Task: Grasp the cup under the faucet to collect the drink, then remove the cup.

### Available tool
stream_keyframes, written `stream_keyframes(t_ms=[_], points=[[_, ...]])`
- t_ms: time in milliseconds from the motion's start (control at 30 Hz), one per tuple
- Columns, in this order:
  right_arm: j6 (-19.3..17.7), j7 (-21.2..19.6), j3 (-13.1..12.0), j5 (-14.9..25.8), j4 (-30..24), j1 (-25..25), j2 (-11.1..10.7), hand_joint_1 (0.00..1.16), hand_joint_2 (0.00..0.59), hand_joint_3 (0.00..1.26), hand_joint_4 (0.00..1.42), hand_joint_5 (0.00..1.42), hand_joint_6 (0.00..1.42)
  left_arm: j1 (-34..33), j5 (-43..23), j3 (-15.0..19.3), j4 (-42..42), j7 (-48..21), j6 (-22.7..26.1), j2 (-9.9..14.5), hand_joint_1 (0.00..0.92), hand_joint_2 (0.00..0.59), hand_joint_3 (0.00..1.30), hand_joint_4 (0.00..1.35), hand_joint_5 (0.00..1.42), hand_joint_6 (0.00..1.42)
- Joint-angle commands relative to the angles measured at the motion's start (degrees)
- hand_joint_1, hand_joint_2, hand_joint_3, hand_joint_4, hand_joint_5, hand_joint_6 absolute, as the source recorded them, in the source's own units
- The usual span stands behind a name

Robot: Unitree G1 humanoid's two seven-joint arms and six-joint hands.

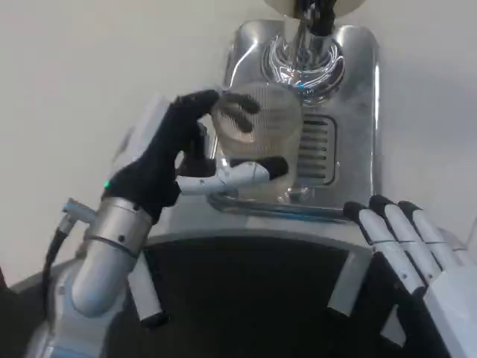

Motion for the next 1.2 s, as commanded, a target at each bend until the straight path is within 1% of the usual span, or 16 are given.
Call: stream_keyframes(t_ms=[33,267,533,733,867,933,1033,1100,1133,1167,1200], points=[[1.18,-0.29,0.23,-0.64,-0.62,0.90,3.54,0.88,0.297,0.08,0.02,0.01,0.10,-4.04,0.53,-1.76,6.25,2.42,-3.99,-1.04,0.697,0.109,1.08,1.23,1.36,1.42],[2.23,-0.18,0.73,-1.12,-0.62,0.80,3.07,0.89,0.299,0.08,0.02,0.01,0.10,-9.14,0.77,-3.71,15.91,3.98,-7.60,-2.42,0.698,0.109,1.08,1.23,1.37,1.42],[3.04,-0.36,0.84,-1.33,-0.62,1.07,3.04,0.89,0.305,0.09,0.03,0.02,0.10,-14.88,0.98,-4.22,25.94,6.25,-11.27,-3.79,0.698,0.114,1.08,1.22,1.37,1.42],[1.58,-2.30,-0.25,-0.15,-0.62,3.71,3.12,0.87,0.314,0.10,0.03,0.02,0.10,-19.36,1.03,-4.20,34.23,8.60,-14.33,-4.49,0.697,0.111,1.06,1.22,1.36,1.42],[0.85,-3.07,-0.98,0.34,-0.62,4.31,3.32,0.85,0.304,0.10,0.03,0.02,0.08,-21.32,1.65,-4.44,37.97,10.45,-15.73,-4.72,0.692,0.107,1.06,1.20,1.36,1.42],[0.53,-3.23,-1.44,0.68,-0.62,4.40,3.49,0.84,0.312,0.10,0.03,0.02,0.09,-22.15,1.79,-4.39,39.61,11.41,-16.26,-4.77,0.691,0.107,1.06,1.20,1.36,1.42],[0.23,-3.12,-1.87,1.02,-0.62,4.39,3.65,0.84,0.313,0.10,0.03,0.02,0.09,-23.82,2.10,-4.45,42.32,12.90,-16.99,-4.78,0.686,0.104,1.02,1.15,1.36,1.42],[0.21,-2.82,-1.93,1.12,-0.62,4.17,3.74,0.84,0.313,0.10,0.03,0.02,0.09,-24.46,2.26,-4.68,43.46,13.38,-17.46,-4.71,0.678,0.106,0.97,1.09,1.33,1.42],[0.28,-2.63,-1.91,1.09,-0.62,4.01,3.79,0.84,0.313,0.10,0.03,0.02,0.09,-24.63,2.46,-4.85,43.94,13.68,-17.66,-4.65,0.671,0.105,0.93,1.04,1.29,1.42],[0.38,-2.49,-1.88,1.02,-0.62,3.85,3.84,0.83,0.313,0.10,0.03,0.02,0.09,-24.76,2.60,-4.99,44.43,13.98,-17.83,-4.61,0.648,0.101,0.87,1.00,1.24,1.42],[0.54,-2.33,-1.89,0.99,-0.62,3.66,3.86,0.83,0.313,0.10,0.03,0.02,0.09,-24.51,2.92,-5.23,44.40,14.22,-17.76,-4.46,0.603,0.091,0.76,0.86,1.13,1.33]])
